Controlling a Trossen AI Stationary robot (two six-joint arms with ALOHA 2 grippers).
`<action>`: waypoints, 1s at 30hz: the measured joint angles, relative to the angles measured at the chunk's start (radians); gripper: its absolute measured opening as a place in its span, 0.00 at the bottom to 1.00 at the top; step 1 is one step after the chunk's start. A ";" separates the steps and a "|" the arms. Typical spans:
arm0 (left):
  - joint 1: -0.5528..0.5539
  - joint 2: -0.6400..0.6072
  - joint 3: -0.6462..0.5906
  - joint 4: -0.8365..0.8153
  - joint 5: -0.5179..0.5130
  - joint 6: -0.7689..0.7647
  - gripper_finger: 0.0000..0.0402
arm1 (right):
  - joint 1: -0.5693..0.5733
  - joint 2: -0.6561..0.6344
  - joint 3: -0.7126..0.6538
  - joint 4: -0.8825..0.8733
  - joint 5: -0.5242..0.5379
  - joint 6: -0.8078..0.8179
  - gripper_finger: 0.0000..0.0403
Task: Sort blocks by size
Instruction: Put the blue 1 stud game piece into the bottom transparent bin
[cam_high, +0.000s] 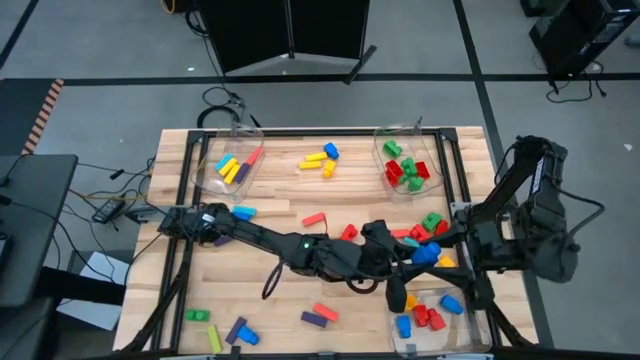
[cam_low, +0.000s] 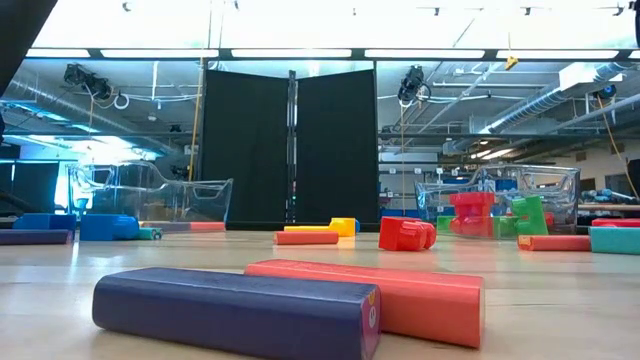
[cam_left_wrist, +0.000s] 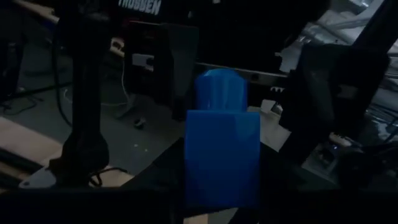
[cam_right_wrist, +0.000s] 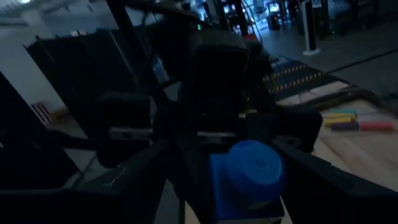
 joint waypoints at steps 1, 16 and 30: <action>-0.002 0.000 0.000 0.016 -0.001 0.012 0.34 | 0.000 -0.004 0.000 0.020 -0.001 -0.010 0.70; 0.002 0.002 0.000 0.055 0.000 0.036 0.34 | -0.033 -0.005 0.000 0.030 -0.037 -0.020 0.57; 0.002 0.002 0.000 0.050 0.068 0.033 0.35 | -0.032 -0.005 0.000 0.028 -0.063 -0.043 0.36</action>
